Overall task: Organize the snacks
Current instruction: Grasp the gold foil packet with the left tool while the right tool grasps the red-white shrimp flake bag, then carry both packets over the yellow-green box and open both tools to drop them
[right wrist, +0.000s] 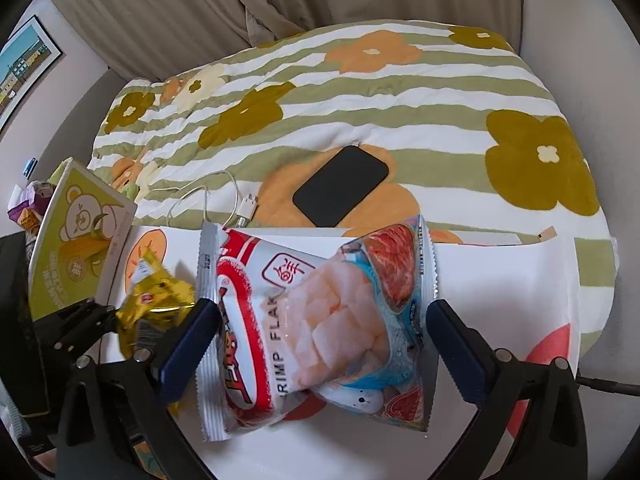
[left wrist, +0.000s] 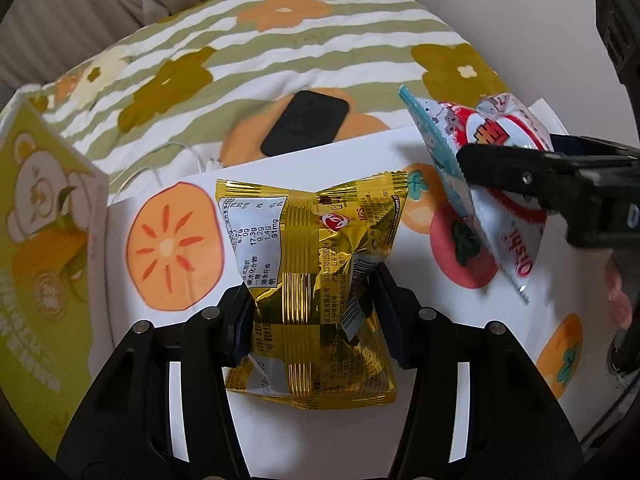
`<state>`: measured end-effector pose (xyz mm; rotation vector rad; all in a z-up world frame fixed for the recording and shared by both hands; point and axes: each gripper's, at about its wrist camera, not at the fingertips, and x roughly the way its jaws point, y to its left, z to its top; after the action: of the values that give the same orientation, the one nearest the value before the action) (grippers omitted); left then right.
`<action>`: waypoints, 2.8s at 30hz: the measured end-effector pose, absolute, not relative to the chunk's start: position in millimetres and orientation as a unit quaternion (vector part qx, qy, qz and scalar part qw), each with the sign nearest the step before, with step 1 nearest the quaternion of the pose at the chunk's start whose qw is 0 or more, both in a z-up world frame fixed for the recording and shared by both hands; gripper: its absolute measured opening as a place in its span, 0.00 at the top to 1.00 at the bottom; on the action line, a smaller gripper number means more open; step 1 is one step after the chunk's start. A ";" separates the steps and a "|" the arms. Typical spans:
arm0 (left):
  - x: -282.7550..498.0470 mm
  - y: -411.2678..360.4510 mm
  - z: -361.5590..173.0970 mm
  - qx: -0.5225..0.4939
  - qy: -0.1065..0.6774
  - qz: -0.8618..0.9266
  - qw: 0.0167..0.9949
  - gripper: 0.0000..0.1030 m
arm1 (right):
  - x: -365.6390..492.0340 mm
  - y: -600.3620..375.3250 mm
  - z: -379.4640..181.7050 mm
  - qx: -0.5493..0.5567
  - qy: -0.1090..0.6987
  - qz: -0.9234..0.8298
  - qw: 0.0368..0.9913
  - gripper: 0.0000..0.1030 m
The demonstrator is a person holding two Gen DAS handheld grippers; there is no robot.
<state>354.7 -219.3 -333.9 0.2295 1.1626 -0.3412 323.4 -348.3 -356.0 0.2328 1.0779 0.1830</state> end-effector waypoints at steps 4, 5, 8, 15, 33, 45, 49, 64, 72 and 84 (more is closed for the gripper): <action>349.9 -214.5 -332.0 0.104 0.546 -0.154 0.817 0.53 | 326.6 -347.5 -360.2 0.100 0.510 0.089 0.850 0.00; 348.7 -213.8 -330.8 0.102 0.546 -0.152 0.817 0.53 | 326.3 -346.2 -360.5 0.098 0.509 0.091 0.850 0.00; 345.4 -211.6 -324.7 0.097 0.544 -0.148 0.820 0.53 | 320.3 -342.9 -355.3 0.087 0.497 0.092 0.858 0.14; 335.6 -203.8 -305.4 0.087 0.535 -0.140 0.828 0.53 | 308.8 -336.4 -345.6 0.074 0.483 0.097 0.867 0.33; 292.1 -125.3 -165.9 0.035 0.458 -0.152 0.875 0.53 | 249.2 -281.6 -222.4 0.080 0.417 0.108 0.899 0.35; 255.4 39.4 -106.5 0.017 0.414 -0.082 0.906 0.53 | 220.3 -136.1 -158.4 0.080 0.363 0.183 0.910 0.35; 255.3 93.8 -113.7 0.008 0.427 -0.064 0.902 0.53 | 215.6 -88.1 -156.7 0.073 0.361 0.195 0.909 0.35; 260.0 162.7 -167.9 0.020 0.459 -0.101 0.883 0.00 | 195.1 -16.7 -181.5 0.089 0.392 0.149 0.903 0.35; 235.4 200.1 -164.7 -0.007 0.449 -0.078 0.890 0.00 | 202.5 9.8 -192.4 0.079 0.404 0.141 0.901 0.35; 222.2 237.6 -167.7 -0.020 0.460 -0.048 0.886 0.00 | 207.0 45.0 -209.0 0.088 0.388 0.142 0.906 0.01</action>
<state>222.2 237.6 -167.7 -0.0420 0.9566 -0.1006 207.0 45.0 -209.0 0.1808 0.8011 0.2926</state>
